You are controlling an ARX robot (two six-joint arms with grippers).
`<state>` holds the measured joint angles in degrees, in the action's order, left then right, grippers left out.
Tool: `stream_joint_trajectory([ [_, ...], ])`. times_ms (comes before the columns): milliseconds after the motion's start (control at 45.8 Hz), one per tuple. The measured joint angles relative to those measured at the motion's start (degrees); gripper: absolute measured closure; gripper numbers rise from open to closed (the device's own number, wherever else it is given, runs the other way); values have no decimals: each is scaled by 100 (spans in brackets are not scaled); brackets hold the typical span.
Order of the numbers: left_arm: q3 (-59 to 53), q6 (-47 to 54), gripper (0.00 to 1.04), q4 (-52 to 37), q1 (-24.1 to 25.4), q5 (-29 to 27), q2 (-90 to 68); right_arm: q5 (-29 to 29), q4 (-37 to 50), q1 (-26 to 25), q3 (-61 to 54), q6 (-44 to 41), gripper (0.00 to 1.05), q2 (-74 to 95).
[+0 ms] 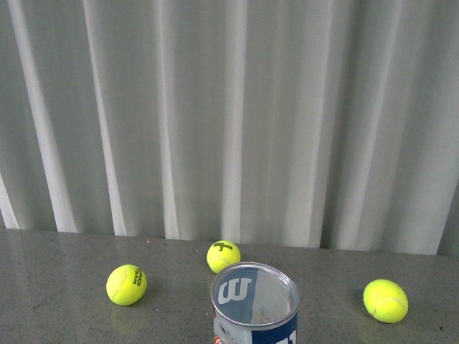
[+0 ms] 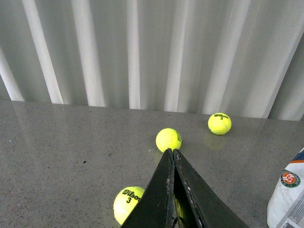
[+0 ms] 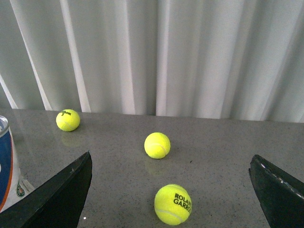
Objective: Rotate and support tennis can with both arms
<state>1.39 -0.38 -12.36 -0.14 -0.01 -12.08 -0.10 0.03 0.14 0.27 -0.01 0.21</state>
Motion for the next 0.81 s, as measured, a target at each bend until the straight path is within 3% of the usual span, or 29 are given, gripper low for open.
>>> stream_joint_trajectory([
  [196,0,0,101,232,0,0,223,0,0,0,0,0,7,0],
  [327,2,7,101,1169,0,0,984,2,0,0,0,2,7,0],
  [502,2,7,101,1228,0,0,1185,0,0,0,0,0,7,0],
  [677,2,9,63,1233,0,-2,1185,0,0,0,0,0,7,0],
  [807,2,9,44,1233,0,0,1185,0,0,0,0,0,7,0],
])
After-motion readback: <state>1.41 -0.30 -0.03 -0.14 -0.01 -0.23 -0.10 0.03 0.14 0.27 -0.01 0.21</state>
